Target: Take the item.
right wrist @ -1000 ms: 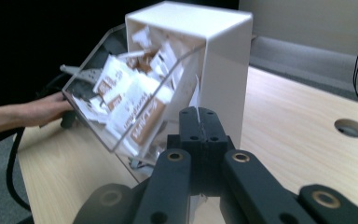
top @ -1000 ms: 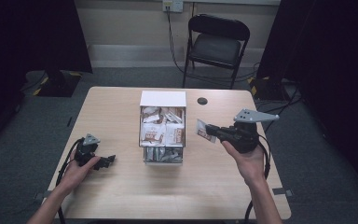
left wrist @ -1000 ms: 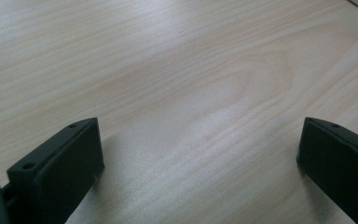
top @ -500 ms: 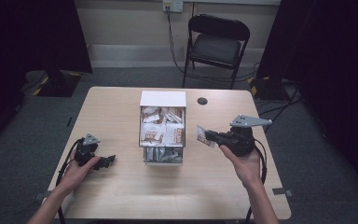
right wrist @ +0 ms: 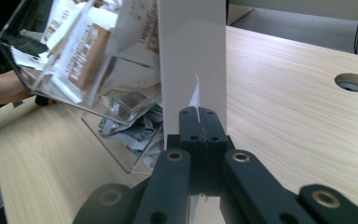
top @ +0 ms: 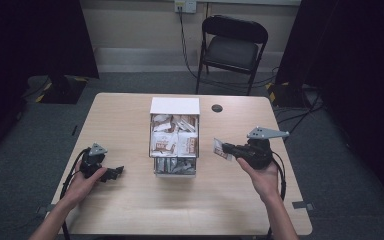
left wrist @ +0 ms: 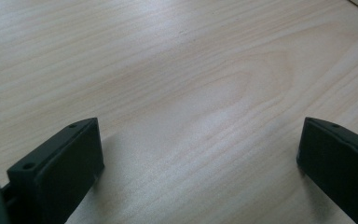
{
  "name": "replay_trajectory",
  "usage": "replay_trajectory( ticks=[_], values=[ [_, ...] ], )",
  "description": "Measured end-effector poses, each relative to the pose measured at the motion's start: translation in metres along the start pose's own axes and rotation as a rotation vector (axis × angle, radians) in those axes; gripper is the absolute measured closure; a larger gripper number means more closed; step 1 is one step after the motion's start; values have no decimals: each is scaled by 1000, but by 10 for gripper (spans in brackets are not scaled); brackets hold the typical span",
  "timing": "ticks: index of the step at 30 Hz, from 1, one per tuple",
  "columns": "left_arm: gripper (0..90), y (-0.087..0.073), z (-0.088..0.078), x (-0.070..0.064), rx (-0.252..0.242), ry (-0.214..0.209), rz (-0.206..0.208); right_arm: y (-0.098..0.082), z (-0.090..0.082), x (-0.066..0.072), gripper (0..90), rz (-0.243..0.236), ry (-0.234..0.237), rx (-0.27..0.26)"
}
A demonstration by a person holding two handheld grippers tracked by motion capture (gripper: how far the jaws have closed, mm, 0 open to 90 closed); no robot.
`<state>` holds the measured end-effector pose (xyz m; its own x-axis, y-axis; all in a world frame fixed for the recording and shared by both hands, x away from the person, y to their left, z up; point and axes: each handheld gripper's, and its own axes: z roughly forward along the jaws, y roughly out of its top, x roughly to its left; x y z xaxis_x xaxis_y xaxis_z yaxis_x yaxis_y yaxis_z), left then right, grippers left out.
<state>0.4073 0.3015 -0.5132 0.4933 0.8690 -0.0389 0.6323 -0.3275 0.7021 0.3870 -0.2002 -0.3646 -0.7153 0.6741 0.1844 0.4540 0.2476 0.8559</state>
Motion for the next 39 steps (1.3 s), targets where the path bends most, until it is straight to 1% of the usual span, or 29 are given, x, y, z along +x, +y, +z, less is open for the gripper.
replay_trajectory(
  ticks=[5,8,11,13,15,19,23,30,32,39],
  values=[
    [0,0,0,0,0,0,0,-5,4,-4,900,7,-7,3],
    [0,0,0,0,-1,1,0,-10,10,-8,900,16,-12,26],
    [0,0,0,0,2,0,3,-13,14,-10,900,25,-13,30],
    [0,0,0,0,0,0,0,-15,17,-12,900,27,-21,42],
    [0,0,0,0,3,0,3,-17,21,-13,900,32,-17,53],
    [0,0,0,0,2,0,3,-20,25,-15,900,38,-20,59],
    [0,0,0,0,1,1,1,-27,31,-18,900,45,-25,89],
    [0,0,0,0,0,0,0,-32,38,-20,900,49,-33,109],
    [0,0,0,0,3,0,3,-36,43,-23,900,58,-34,122],
    [0,0,0,0,-1,1,0,-42,53,-26,900,66,-38,146]
  ],
)
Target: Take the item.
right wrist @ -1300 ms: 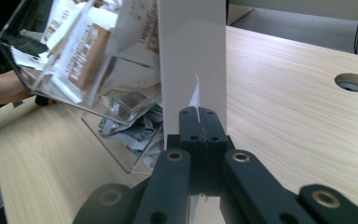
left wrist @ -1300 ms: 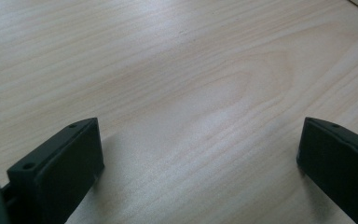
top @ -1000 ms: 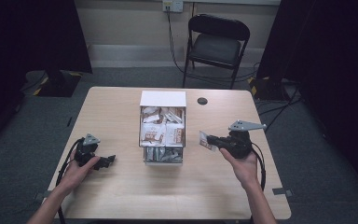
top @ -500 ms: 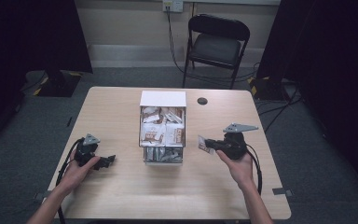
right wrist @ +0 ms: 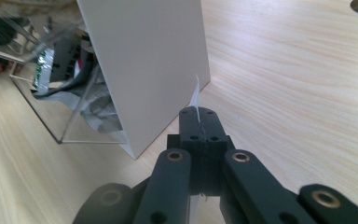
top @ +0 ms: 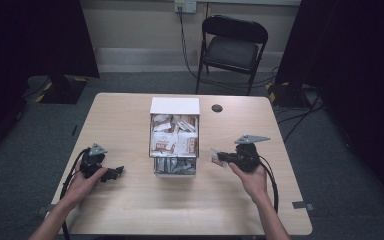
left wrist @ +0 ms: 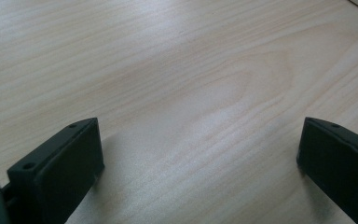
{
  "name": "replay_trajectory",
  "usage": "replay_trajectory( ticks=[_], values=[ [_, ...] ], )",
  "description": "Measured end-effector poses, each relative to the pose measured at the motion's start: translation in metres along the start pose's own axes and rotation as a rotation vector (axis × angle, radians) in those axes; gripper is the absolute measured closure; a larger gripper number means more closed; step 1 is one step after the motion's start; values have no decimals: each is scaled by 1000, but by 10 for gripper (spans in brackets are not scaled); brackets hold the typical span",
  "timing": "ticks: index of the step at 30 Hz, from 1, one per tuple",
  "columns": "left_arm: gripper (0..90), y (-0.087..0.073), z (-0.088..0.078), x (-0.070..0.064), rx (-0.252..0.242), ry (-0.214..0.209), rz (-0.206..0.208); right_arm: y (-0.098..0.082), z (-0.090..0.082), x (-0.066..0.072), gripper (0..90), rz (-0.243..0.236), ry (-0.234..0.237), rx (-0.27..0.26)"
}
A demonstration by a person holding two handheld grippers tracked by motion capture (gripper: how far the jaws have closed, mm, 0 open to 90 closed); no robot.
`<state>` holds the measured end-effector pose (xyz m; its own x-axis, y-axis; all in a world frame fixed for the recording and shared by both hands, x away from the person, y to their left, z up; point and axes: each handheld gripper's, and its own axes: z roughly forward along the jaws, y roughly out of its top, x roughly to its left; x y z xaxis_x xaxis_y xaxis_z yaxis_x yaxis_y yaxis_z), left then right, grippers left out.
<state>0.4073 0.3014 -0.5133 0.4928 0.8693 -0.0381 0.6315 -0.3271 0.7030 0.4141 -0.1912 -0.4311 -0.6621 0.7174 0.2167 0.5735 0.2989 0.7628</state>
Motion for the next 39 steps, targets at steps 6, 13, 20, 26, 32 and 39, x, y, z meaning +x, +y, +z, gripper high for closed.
replay_trajectory(
  ticks=[6,13,20,26,32,39],
  values=[
    [0,0,0,0,4,-1,3,0,12,-2,900,-2,10,14],
    [0,0,0,0,4,0,3,8,26,-2,900,-22,17,26],
    [0,0,0,0,4,1,2,2,42,-5,900,-10,18,40],
    [0,0,0,0,4,1,2,-4,55,-9,900,4,16,70],
    [0,0,0,0,4,1,2,-10,63,-15,900,17,9,94],
    [0,0,0,0,2,2,2,-16,69,-19,900,28,-10,114]
  ],
)
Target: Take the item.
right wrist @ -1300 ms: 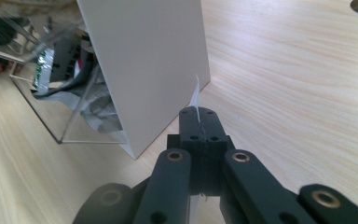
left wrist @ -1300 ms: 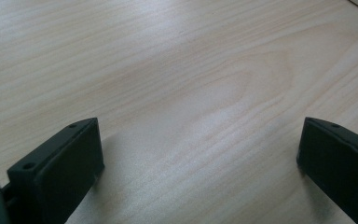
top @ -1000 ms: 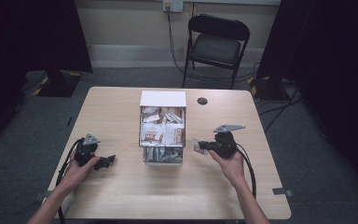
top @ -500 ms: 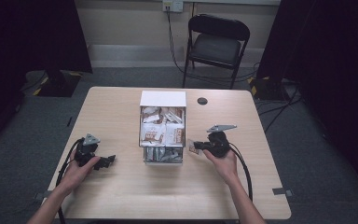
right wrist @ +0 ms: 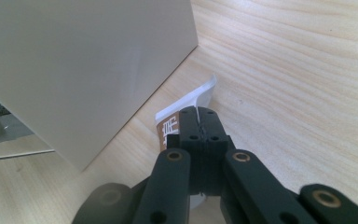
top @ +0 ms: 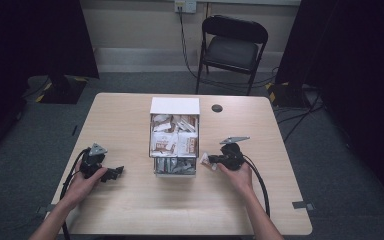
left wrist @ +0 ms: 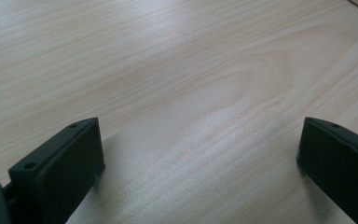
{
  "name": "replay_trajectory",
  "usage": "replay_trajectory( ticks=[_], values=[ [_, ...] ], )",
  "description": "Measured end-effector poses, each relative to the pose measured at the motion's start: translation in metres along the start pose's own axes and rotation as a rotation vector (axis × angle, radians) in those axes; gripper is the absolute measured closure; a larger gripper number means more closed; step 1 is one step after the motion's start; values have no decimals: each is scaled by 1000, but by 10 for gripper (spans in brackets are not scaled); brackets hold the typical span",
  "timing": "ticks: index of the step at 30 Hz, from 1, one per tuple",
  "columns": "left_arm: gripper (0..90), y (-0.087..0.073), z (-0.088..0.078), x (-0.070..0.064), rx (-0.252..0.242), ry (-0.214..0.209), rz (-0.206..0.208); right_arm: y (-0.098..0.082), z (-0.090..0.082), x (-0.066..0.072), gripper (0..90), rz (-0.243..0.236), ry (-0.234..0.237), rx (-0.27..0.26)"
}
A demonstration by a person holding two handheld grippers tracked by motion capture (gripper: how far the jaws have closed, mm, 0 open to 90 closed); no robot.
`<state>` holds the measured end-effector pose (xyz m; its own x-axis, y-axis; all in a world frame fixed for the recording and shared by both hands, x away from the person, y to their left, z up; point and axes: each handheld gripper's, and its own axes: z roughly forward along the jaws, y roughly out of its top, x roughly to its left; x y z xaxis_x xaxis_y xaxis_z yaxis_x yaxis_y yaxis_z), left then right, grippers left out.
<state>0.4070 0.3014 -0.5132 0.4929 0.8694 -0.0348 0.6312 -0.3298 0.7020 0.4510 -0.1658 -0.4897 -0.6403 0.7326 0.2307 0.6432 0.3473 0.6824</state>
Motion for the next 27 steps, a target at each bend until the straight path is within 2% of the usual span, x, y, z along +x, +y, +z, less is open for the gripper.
replay_trajectory(
  ticks=[17,22,24,27],
  values=[
    [0,0,0,0,0,0,0,-1,1,-5,730,26,-32,-21],
    [0,0,0,0,0,0,0,-1,-1,-7,640,39,-43,-31],
    [0,0,0,0,0,0,0,0,-3,-8,569,50,-41,-41],
    [0,0,0,0,0,0,0,1,-5,-8,546,54,-44,-49]
  ],
)
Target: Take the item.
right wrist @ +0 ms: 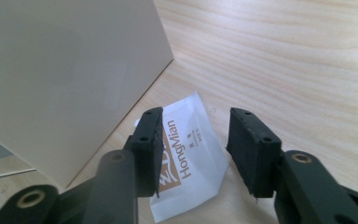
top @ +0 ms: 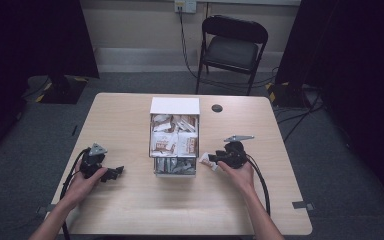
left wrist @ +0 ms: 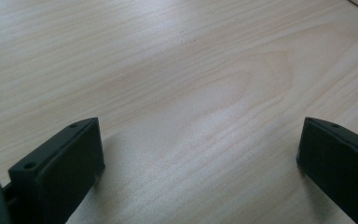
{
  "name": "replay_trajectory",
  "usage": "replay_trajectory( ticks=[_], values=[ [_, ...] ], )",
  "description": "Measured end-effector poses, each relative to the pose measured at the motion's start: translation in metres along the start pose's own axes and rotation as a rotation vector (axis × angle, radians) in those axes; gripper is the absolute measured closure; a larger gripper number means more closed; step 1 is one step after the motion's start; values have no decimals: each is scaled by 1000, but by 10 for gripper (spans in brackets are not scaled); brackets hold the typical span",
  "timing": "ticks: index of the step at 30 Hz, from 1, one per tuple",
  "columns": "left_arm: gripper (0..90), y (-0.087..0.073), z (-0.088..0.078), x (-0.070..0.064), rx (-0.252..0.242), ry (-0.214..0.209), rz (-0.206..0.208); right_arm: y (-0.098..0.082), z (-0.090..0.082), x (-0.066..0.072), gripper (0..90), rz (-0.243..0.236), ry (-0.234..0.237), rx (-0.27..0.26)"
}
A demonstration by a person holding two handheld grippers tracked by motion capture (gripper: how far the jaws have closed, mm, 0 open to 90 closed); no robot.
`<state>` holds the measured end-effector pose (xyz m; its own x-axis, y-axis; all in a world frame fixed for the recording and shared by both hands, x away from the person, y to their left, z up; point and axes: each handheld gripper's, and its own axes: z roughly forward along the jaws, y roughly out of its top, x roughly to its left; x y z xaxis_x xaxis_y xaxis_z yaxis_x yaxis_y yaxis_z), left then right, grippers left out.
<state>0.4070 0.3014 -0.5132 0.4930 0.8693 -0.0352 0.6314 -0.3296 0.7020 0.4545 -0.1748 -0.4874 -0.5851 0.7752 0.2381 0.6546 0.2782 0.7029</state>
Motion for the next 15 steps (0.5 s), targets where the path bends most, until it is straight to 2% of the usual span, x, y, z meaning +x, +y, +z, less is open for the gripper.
replay_trajectory(
  ticks=[2,8,15],
  values=[
    [0,0,0,0,0,0,0,1,-3,0,525,5,5,-10],
    [0,0,0,0,0,0,0,1,-15,2,454,10,-26,-31],
    [0,0,0,0,0,0,0,2,-34,4,382,16,-34,-53]
  ],
)
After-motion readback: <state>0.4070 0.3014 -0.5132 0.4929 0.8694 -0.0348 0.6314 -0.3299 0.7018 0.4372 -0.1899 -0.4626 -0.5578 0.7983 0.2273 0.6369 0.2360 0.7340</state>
